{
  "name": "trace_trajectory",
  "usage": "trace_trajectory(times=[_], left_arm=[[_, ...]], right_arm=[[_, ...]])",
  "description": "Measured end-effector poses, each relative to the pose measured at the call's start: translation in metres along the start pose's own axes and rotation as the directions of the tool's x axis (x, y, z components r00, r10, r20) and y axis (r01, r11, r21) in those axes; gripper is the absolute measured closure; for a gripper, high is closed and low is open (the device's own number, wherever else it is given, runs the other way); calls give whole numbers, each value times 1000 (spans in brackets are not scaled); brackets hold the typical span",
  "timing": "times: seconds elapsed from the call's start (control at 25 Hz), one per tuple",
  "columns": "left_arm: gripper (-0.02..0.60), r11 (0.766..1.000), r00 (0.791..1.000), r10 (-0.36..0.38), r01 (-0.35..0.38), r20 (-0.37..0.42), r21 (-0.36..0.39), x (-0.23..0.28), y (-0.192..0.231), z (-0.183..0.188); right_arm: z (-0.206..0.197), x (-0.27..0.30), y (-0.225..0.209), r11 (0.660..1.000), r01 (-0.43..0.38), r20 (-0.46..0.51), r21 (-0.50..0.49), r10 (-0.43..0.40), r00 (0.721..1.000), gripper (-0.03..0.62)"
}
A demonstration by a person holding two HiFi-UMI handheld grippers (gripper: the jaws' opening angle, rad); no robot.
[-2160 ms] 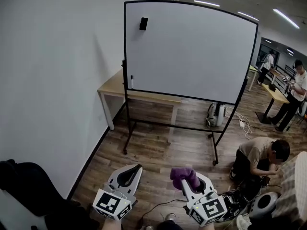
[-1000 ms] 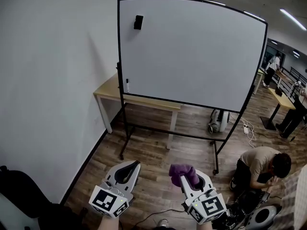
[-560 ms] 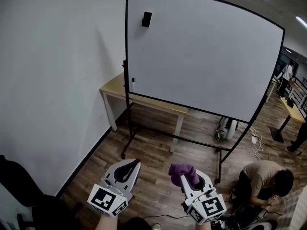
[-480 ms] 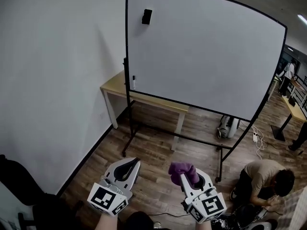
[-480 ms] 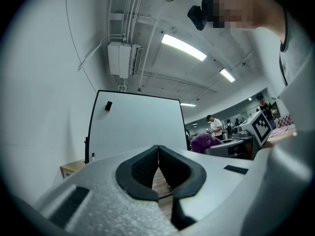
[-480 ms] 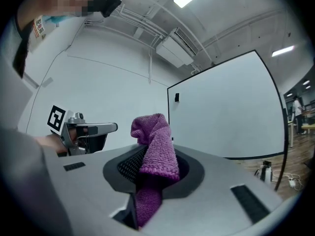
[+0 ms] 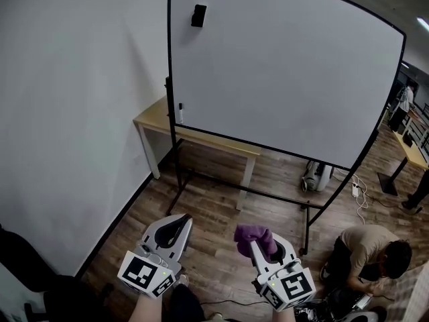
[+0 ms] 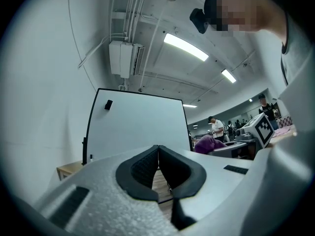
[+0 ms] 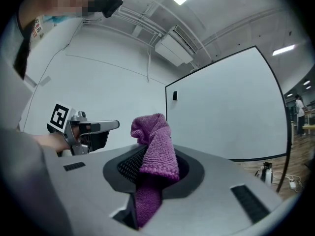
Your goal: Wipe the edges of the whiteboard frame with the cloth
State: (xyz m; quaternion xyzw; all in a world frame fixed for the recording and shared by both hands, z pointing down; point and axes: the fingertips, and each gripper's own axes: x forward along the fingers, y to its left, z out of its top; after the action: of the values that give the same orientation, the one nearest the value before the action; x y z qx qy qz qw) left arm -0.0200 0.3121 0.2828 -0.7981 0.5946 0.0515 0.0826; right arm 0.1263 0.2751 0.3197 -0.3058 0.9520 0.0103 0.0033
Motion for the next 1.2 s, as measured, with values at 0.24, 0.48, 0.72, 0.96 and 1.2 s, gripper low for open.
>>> trace_trajectory(times=[0.24, 0.48, 0.72, 0.96, 1.2], left_arm=[[565, 1000, 1000, -28, 28, -6, 6, 26, 42, -9], [565, 998, 998, -56, 56, -28, 1, 52, 109, -16], [565, 994, 993, -113, 113, -27, 12, 78, 166, -20], [565, 987, 987, -156, 157, -48, 24, 93, 221, -34], [565, 980, 980, -195, 197, -48, 33, 100, 264, -42]], right_arm=[[-1, 47, -12, 999, 30, 9, 20, -30, 1000, 516], [5, 113, -14, 996, 77, 12, 49, -77, 997, 516], [7, 169, -17, 988, 141, 7, 59, -141, 990, 516], [4, 226, -8, 982, 180, 6, 64, -180, 984, 516], [-1, 268, 3, 975, 213, -5, 69, -213, 977, 516]])
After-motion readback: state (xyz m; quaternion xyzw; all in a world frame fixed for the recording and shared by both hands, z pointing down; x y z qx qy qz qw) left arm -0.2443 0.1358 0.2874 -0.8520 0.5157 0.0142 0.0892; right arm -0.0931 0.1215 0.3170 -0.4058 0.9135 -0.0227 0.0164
